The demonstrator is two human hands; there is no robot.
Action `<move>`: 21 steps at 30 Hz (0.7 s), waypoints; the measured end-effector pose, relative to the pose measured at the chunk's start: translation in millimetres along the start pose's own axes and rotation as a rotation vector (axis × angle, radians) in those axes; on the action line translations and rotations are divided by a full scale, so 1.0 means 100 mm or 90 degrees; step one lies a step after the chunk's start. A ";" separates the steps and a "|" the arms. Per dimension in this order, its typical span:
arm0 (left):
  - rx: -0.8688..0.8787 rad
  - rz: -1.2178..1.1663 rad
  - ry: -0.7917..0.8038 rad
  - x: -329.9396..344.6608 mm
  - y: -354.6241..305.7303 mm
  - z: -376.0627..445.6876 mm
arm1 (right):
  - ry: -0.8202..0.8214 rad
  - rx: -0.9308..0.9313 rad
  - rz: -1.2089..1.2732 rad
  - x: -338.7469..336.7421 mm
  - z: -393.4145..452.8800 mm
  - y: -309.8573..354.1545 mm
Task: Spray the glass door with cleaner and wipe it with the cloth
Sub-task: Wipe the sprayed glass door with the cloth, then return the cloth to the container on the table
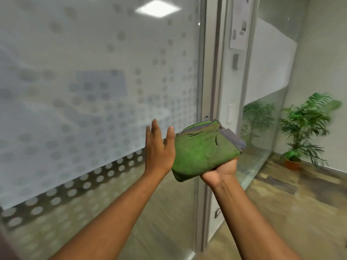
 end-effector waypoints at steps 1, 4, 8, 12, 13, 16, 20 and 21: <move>-0.060 -0.065 0.032 0.19 -0.01 -0.03 | 0.001 -0.006 0.002 -0.08 0.01 0.11; -0.193 -0.283 0.119 0.77 -0.01 -0.08 | -0.020 -0.019 0.015 -0.28 0.05 0.42; -0.319 -0.498 0.300 1.57 -0.14 -0.04 | -0.075 -0.032 0.024 -0.56 0.11 0.96; -0.347 -0.523 0.456 2.12 -0.40 -0.14 | -0.139 -0.039 -0.002 -0.93 0.19 1.48; -0.356 -0.512 0.463 2.24 -0.45 -0.17 | -0.159 -0.035 -0.016 -1.02 0.19 1.62; -0.353 -0.490 0.394 2.56 -0.55 -0.14 | -0.176 -0.040 -0.066 -1.22 0.15 2.09; -0.262 -0.411 0.343 2.92 -0.77 -0.06 | -0.251 0.029 -0.159 -1.60 0.01 2.71; -0.224 -0.374 0.329 3.01 -0.82 -0.04 | -0.274 0.044 -0.202 -1.70 -0.01 2.83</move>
Point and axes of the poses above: each hand's wrist, its own z-axis towards the middle knuckle, its own x-axis out of the palm, y = z × x, the point moved 5 cm from there along z, towards the middle knuckle, and after that the axes turned 11 degrees about z, right-handed, at the moved point
